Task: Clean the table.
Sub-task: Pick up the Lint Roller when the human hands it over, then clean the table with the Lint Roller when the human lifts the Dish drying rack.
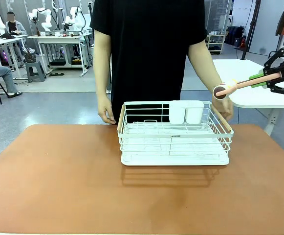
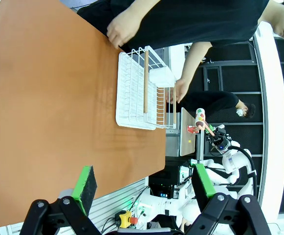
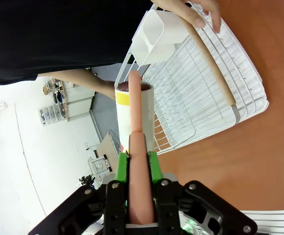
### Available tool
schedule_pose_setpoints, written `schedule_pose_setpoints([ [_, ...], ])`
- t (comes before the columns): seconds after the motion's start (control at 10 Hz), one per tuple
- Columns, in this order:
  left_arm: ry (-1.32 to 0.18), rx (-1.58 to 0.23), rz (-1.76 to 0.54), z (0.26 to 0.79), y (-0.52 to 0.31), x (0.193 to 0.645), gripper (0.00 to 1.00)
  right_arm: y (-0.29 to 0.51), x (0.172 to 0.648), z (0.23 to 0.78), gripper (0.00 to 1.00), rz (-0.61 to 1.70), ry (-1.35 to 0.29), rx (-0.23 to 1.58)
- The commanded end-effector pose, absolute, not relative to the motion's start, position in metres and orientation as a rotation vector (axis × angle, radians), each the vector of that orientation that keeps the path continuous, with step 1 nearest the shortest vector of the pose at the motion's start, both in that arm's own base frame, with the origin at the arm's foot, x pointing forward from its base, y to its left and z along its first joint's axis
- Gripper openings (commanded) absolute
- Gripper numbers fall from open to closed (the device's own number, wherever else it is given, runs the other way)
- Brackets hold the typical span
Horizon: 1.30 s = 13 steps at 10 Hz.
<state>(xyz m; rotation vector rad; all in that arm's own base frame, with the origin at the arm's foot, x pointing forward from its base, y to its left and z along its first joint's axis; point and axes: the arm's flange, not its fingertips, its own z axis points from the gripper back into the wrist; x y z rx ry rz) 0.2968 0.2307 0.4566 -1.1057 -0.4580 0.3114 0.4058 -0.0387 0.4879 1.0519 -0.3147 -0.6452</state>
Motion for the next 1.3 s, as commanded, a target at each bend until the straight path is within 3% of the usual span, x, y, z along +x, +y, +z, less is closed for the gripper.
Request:
schedule_pose_setpoints([
  [0.0,-0.478,-1.125,0.290,0.4596,0.2325,0.2950,1.00,-0.0375,0.4055,0.4886,0.00,-0.640,-0.311,1.055],
  [1.2,-0.478,-1.125,0.290,0.4596,0.2325,0.2950,1.00,-0.0375,0.4055,0.4886,0.00,-0.640,-0.311,1.055],
])
